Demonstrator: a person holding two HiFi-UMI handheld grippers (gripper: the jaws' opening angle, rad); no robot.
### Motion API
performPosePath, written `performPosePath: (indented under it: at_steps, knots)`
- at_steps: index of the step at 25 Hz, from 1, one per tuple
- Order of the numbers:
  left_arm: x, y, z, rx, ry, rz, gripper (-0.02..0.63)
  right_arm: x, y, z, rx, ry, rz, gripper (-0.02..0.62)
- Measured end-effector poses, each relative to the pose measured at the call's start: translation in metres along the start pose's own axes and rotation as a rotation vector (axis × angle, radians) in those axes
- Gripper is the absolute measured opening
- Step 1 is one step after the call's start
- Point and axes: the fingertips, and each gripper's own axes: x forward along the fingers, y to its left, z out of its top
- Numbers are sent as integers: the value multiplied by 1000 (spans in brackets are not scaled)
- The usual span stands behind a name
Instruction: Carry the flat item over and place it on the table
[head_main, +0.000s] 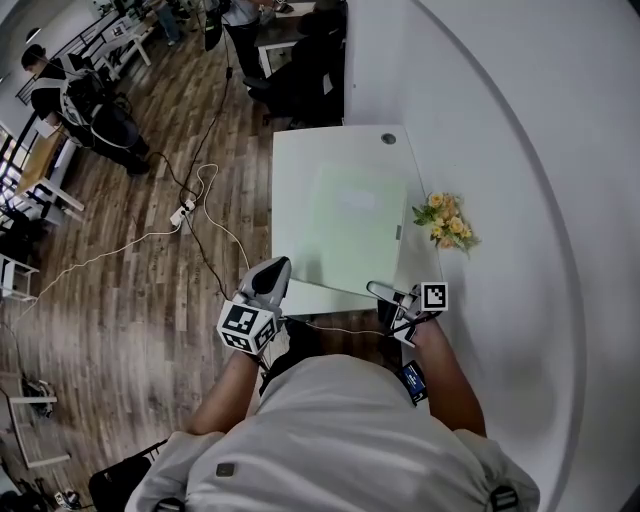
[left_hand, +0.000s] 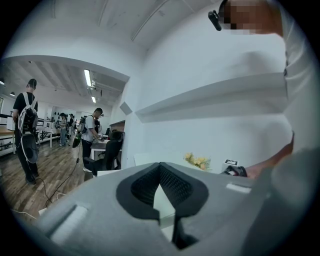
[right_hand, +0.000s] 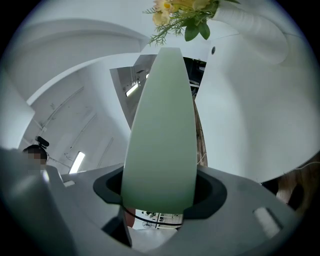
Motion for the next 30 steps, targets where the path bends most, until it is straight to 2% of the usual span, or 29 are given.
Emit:
performPosePath:
  at_steps: [6, 17, 23, 30]
  knots:
    - [24, 30, -9, -10, 35, -9, 0, 18, -28, 26, 29, -12, -28, 299]
    - [63, 99, -40, -45, 142, -42, 0, 50, -109, 71, 104, -69, -156, 301]
    - [82, 131, -53, -53, 187, -59, 0, 57, -157, 86, 121, -89, -226, 302]
    - [100, 151, -77, -68, 229, -81, 0, 58, -200, 88, 144, -102, -260, 302]
